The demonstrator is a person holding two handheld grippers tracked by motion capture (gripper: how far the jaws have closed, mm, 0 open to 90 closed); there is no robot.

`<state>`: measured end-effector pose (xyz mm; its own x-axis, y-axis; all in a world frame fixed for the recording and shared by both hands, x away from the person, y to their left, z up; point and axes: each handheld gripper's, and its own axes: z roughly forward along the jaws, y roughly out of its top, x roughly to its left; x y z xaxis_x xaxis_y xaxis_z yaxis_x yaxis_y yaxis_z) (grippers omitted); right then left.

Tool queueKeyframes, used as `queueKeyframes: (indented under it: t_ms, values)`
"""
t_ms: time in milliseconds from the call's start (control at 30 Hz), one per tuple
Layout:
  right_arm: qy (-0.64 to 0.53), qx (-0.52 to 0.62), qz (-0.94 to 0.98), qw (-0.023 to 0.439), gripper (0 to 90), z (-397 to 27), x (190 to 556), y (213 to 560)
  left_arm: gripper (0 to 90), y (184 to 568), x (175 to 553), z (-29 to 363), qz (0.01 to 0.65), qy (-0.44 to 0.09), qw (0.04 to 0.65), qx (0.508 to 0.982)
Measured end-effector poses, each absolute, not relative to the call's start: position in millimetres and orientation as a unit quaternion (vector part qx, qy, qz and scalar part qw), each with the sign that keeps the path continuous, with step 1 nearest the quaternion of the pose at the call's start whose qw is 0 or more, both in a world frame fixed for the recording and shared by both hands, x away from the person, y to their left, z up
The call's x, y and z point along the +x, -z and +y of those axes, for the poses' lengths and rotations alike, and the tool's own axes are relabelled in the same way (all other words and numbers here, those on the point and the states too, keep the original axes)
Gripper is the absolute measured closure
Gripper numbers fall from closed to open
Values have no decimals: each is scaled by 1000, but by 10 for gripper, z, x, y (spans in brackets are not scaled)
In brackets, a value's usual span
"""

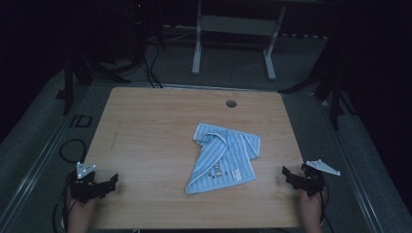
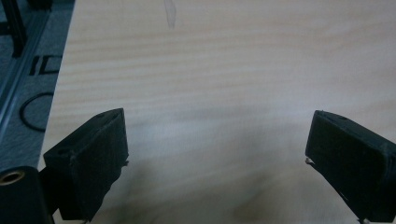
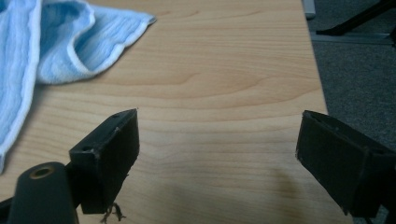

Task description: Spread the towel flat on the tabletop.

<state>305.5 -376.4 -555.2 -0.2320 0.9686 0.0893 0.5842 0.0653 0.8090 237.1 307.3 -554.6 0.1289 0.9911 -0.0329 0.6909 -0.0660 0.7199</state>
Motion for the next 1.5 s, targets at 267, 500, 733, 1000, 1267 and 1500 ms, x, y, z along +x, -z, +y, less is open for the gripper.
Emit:
queueKeyframes:
  t_ms: [267, 500, 733, 1000, 1267, 1500]
  values:
    - [-379, 556, 711, 203, 143, -3811, 3070, 5430, 58, 5476, 2415, 3118, 599, -203, 294, 717]
    - [-309, 541, 766, 157, 172, -3784, 3050, 5307, 59, 5412, 2475, 3065, 604, -147, 249, 742]
    - [-286, 522, 795, 115, 131, -3668, 3121, 5273, 58, 5359, 2555, 2874, 580, -125, 251, 765]
    - [-285, 504, 809, 105, 131, -3481, 3249, 5203, 68, 5298, 2714, 2505, 535, -119, 244, 800]
    - [-273, 485, 826, 89, 129, -3289, 3375, 5194, 101, 5251, 2827, 2170, 499, -107, 250, 823]
    - [-243, 467, 847, 72, 130, -3124, 3468, 5218, 102, 5169, 2936, 1838, 467, -100, 253, 841]
